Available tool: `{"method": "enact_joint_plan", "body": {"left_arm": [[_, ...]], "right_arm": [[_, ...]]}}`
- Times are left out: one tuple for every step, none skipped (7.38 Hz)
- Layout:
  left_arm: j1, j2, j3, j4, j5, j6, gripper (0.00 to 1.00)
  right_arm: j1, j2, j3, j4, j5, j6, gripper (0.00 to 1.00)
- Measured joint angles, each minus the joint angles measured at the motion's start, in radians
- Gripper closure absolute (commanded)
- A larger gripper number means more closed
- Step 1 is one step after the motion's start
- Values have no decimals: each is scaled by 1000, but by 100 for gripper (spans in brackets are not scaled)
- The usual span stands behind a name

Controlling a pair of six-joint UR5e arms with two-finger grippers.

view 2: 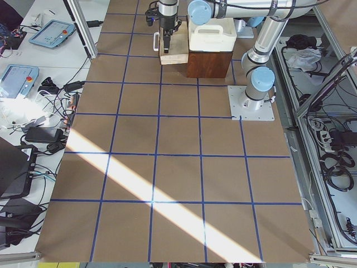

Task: Put scissors in drawer and close it
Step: 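Lower the scissors into the open wooden drawer with the right gripper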

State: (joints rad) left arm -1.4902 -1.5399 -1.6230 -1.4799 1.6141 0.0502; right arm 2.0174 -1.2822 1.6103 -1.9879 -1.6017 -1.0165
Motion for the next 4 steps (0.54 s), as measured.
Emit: {"method": "enact_joint_plan", "body": {"left_arm": [[0, 0, 0, 1, 0, 0, 0], [1, -2, 0, 1, 0, 0, 0], [1, -4, 0, 2, -1, 0, 0], [1, -9, 0, 3, -3, 0, 0]], "right_arm": [[1, 6, 4, -2, 2, -16, 100], [1, 10, 7, -2, 6, -20, 100], [2, 13, 10, -1, 9, -19, 100], [3, 17, 12, 0, 10, -15, 100]]}}
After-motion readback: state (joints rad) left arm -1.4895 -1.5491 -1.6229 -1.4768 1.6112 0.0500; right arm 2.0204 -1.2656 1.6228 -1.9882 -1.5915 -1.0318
